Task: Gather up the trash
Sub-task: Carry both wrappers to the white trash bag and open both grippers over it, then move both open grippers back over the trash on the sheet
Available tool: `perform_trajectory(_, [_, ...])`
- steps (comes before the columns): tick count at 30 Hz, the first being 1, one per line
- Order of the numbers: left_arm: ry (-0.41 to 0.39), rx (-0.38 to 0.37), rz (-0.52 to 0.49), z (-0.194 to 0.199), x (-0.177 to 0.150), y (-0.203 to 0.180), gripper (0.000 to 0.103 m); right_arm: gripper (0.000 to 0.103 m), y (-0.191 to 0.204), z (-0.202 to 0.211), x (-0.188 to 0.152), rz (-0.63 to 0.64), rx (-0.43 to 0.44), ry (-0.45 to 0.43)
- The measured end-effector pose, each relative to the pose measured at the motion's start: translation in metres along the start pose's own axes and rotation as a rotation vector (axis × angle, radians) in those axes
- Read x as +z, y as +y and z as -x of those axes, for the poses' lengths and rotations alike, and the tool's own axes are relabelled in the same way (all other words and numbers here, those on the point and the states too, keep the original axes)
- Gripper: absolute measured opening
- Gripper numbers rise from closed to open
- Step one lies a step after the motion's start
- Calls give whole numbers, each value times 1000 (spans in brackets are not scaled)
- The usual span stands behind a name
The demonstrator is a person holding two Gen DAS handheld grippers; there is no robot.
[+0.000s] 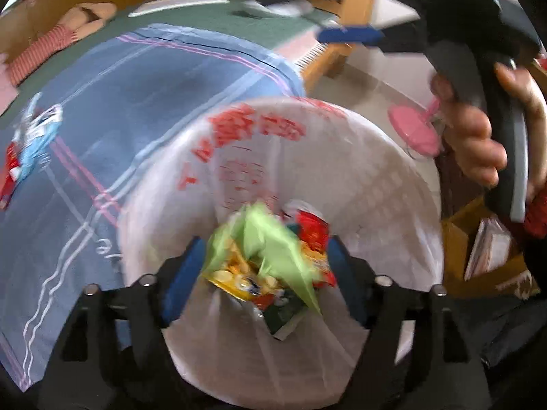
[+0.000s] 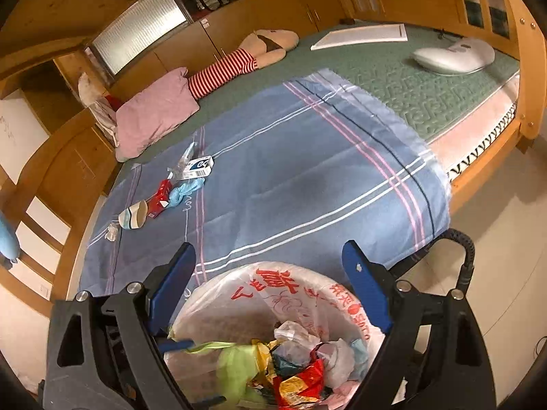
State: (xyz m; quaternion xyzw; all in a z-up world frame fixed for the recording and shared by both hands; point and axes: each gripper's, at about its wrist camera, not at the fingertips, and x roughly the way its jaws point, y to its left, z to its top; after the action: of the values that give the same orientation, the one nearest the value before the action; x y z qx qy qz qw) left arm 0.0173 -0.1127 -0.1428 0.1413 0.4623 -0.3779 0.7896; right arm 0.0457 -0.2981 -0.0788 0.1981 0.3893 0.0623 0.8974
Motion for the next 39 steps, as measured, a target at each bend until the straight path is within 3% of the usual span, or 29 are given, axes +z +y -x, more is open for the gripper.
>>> perform_trajectory(2, [-60,5,84,13,1,22,85,86,5,-3,0,12,-4,4])
perform_trajectory(6, [-168,-41,296,42,5,80,86,86,16,-9,0,23,8,12])
perform_trajectory(8, [-211,3,369,53,5,103,86,86,20,-11,0,25,15,17])
perform_trajectory(9, [-230,54,407,59,6,115,86,86,23,-12,0,29,17,20])
perform_trajectory(13, [-225,453,606,75,9,178,88,86,36,-23,-1,53,6,47])
perform_trajectory(18, [-234,647,713,84,-5,230,89,86,54,-42,-3,100,-14,88])
perform_trajectory(21, [-196,598,885,81,-25,258,91,86,65,-56,-2,112,-33,113])
perform_trajectory(23, [-258,561,956,90,-36,265,92,86,74,-68,-2,105,-28,140])
perform_trajectory(25, [-312,571,1001,99,-45,266,94,86,86,-79,-3,106,-9,162])
perform_trajectory(31, [-348,556,1066,108,-52,268,96,86,126,-107,-8,191,-20,191])
perform_trajectory(39, [-401,534,1166,117,-67,275,98,86,165,-155,13,223,-43,201])
